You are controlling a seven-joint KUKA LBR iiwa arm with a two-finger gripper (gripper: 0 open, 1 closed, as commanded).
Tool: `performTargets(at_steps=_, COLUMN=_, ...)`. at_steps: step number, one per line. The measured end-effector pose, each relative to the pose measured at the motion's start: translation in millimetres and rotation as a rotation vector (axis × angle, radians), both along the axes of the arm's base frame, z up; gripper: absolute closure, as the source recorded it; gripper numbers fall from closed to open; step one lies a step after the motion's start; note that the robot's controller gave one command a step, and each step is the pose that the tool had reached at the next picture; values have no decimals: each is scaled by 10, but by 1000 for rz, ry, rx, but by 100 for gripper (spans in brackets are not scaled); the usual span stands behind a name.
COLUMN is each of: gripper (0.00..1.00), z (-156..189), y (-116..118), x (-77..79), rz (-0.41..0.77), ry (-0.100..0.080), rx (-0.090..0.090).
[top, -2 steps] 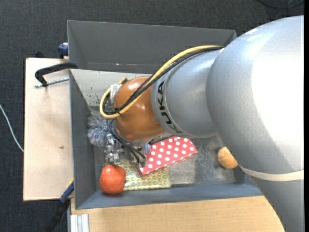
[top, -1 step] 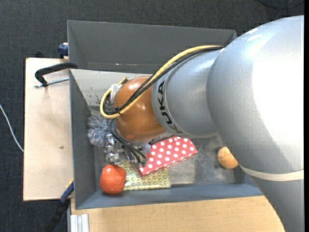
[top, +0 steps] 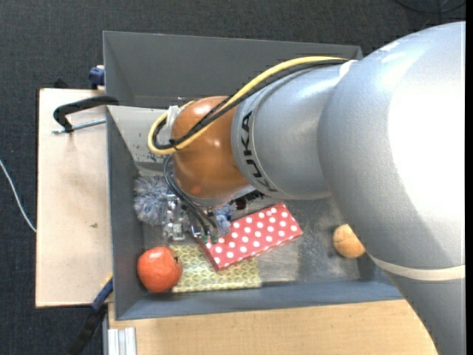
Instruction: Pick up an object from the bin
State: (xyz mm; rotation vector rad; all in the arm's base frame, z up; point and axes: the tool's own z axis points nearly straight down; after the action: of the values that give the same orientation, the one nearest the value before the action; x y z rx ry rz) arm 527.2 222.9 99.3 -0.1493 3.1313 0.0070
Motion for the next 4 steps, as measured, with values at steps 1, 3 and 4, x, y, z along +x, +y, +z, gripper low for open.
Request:
performTargets(at_steps=1, gripper=100, z=40, y=-131, x=54, rz=-150, ry=2, rx=-1)
performTargets(at_steps=3, gripper=0, z=97, y=-239, x=219, rz=-315, ry=4, rx=0)
performTargets(at_steps=4, gripper=100, z=-169, y=-645, x=602, rz=-483, ry=-2, rx=21)
